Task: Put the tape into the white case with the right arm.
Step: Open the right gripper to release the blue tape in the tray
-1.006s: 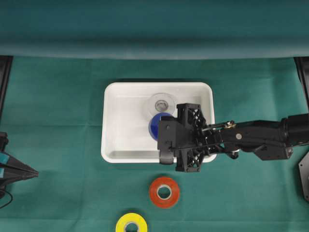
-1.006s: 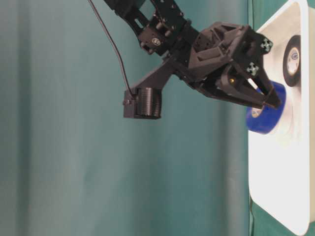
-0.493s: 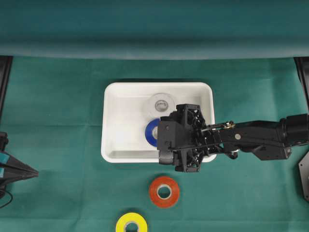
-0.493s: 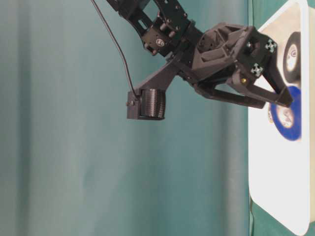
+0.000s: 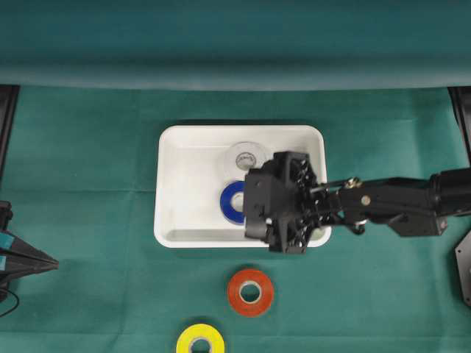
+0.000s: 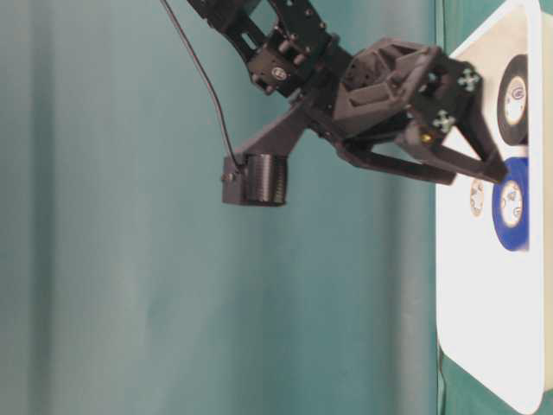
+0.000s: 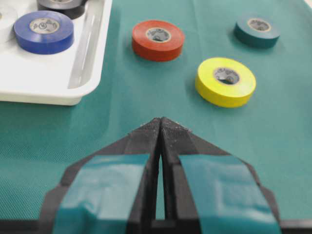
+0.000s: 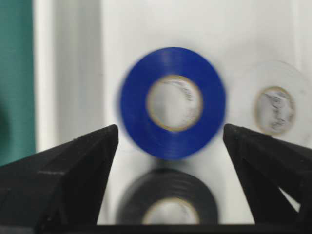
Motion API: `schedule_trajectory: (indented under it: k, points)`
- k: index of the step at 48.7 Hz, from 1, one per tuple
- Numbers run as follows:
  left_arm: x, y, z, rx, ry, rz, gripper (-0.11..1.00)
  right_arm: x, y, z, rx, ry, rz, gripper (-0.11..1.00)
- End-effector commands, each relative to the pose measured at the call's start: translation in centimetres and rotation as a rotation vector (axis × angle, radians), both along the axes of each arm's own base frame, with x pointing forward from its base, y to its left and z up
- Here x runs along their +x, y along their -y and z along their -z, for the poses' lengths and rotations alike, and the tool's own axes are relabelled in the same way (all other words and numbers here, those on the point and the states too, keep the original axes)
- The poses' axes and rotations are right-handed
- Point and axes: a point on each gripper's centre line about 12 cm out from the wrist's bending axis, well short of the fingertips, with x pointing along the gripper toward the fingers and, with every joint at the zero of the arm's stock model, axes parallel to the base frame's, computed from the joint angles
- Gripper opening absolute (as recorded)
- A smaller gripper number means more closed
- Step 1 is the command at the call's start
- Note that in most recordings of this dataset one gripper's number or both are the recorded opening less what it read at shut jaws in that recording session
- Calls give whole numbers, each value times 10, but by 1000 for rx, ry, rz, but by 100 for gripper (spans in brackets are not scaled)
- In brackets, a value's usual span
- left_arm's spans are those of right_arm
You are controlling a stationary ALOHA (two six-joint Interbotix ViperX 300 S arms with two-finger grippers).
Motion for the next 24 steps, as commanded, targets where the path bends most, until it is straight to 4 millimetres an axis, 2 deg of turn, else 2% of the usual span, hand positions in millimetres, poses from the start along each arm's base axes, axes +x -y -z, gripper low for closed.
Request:
schedule_trajectory:
  k: [1, 5, 13, 24]
  points:
    - [2, 0, -5, 0, 6, -3, 0, -3, 12, -18, -12, 47, 26, 63]
    - [2, 0, -5, -2, 6, -3, 0, -8, 20, -19, -13, 47, 47, 63]
    - [2, 0, -5, -2, 6, -3, 0, -23, 18, -19, -7, 42, 57, 63]
    - [2, 0, -5, -2, 6, -3, 0, -68, 7, -26, 0, 47, 63, 63]
